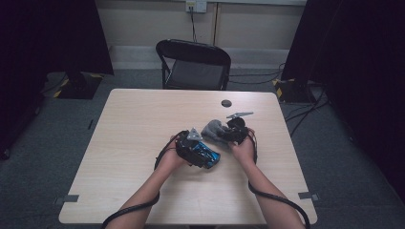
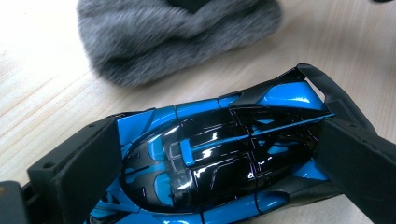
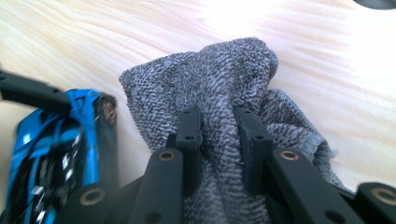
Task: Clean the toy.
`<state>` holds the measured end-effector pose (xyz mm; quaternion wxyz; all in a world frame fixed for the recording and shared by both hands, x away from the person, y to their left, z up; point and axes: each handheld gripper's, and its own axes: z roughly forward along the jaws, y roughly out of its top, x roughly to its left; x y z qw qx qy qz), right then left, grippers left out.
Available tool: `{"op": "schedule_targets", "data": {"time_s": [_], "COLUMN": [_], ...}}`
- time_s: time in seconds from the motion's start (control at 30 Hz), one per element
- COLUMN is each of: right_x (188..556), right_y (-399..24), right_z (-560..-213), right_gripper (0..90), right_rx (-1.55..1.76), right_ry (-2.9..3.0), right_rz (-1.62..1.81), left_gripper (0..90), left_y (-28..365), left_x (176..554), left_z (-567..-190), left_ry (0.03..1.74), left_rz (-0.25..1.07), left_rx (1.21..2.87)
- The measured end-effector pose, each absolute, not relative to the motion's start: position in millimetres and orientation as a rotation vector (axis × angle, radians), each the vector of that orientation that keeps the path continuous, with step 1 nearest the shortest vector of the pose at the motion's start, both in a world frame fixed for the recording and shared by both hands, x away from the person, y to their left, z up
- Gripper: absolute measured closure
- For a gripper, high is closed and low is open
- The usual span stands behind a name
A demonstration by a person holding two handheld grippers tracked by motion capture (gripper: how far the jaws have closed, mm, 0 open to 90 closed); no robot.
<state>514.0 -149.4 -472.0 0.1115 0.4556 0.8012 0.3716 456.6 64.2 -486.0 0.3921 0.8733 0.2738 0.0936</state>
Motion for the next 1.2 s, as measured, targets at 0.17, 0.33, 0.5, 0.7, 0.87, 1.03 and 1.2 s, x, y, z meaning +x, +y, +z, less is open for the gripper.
{"op": "schedule_targets", "data": {"time_s": [0.17,0.33,0.5,0.7,0.87,1.03,1.2], "right_x": [520.1,518.2,512.1,514.8,514.6,509.7,505.7], "right_y": [-130.9,-118.3,-128.4,-145.3,-141.1,-134.6,-126.6], "right_z": [-477.4,-480.2,-468.8,-469.2,-484.0,-490.1,-486.8], "right_gripper": [72.1,50.4,42.7,40.9,42.1,50.4,72.2], "right_rx": [1.352,1.324,1.285,1.251,1.186,1.127,1.151], "right_ry": [2.359,2.385,2.361,2.399,2.462,2.462,2.478], "right_rz": [1.086,1.099,1.126,1.094,1.042,0.983,0.978], "left_gripper": [0.4,0.4,0.4,0.4,0.4,0.4,0.4], "left_y": [64.2,64.9,65.0,65.3,65.7,65.5,65.7], "left_x": [456.3,455.7,455.3,455.3,455.1,455.1,454.8], "left_z": [-486.1,-487.1,-487.3,-487.7,-487.9,-487.7,-488.2], "left_ry": [0.695,0.692,0.693,0.690,0.687,0.690,0.690], "left_rz": [0.237,0.241,0.243,0.242,0.242,0.243,0.245], "left_rx": [2.216,2.204,2.201,2.197,2.196,2.198,2.193]}}
